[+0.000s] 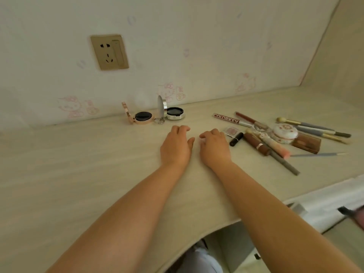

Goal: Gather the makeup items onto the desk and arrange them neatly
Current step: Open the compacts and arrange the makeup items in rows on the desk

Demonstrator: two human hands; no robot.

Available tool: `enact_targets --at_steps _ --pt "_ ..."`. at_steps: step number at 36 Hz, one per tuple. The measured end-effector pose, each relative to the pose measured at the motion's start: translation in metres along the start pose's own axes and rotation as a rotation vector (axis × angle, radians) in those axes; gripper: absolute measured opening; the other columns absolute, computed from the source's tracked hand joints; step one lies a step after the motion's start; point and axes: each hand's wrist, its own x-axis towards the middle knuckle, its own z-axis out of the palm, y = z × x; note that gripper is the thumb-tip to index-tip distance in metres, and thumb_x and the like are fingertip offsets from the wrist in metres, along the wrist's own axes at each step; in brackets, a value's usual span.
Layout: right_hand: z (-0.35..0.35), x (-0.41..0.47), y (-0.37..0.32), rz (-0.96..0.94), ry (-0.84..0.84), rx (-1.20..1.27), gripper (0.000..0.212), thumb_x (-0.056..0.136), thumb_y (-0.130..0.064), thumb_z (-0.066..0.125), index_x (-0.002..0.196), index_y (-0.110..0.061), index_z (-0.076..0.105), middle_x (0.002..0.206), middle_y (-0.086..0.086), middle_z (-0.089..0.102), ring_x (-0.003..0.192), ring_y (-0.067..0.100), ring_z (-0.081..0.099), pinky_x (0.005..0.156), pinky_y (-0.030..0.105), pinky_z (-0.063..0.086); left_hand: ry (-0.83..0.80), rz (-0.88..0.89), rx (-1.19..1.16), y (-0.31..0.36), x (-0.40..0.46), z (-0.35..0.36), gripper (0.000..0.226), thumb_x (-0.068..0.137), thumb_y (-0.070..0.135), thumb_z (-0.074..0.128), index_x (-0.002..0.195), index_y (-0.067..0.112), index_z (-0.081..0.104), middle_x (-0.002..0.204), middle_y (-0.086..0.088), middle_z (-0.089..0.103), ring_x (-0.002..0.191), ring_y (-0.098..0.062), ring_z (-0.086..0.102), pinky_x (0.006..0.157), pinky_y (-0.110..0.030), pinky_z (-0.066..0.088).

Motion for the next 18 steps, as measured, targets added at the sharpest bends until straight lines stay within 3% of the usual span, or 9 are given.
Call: enact_targets --at_steps 4,7,13,18 --pt "-0.022 -0.024 0.021 0.031 0.087 0.076 0.035 0.09 -0.006 0.044 0.122 -0.01 0.056 0.126 0.011 0.051 0.121 0.028 0.041 0.097 0.029 0.031 -0.024 0.058 -0.025 0.032 -0.014 0.008 0.032 0.093 0.032 0.05 0.123 0.021 0.05 0.124 -0.002 0.05 0.104 -0.02 0.058 0.077 -0.038 0.048" --pt "-0.041 -0.036 0.043 0.054 0.213 0.047 0.034 0.087 -0.002 0.045 0.117 -0.01 0.06 0.12 0.01 0.056 0.115 0.029 0.043 0.093 0.03 0.03 -0.018 0.089 -0.065 0.061 -0.017 0.015 0.032 0.094 0.033 0.047 0.124 0.02 0.05 0.124 -0.002 0.052 0.101 -0.022 0.059 0.075 -0.036 0.045" --pt "-0.074 -0.048 0.1 0.215 0.371 -0.088 0.03 0.087 -0.009 0.048 0.113 -0.014 0.062 0.117 0.009 0.058 0.11 0.03 0.044 0.089 0.034 0.032 -0.079 0.245 -0.108 0.115 -0.018 0.035 0.034 0.093 0.032 0.05 0.123 0.018 0.051 0.122 -0.003 0.055 0.11 -0.023 0.051 0.084 -0.037 0.044" --pt "-0.087 -0.051 0.136 0.342 0.386 -0.059 0.032 0.091 -0.012 0.043 0.12 -0.014 0.058 0.123 0.011 0.053 0.113 0.031 0.04 0.092 0.037 0.032 -0.15 0.331 -0.115 0.147 -0.011 0.05 0.032 0.089 0.024 0.055 0.121 0.021 0.053 0.12 -0.003 0.058 0.116 -0.023 0.046 0.091 -0.036 0.041"
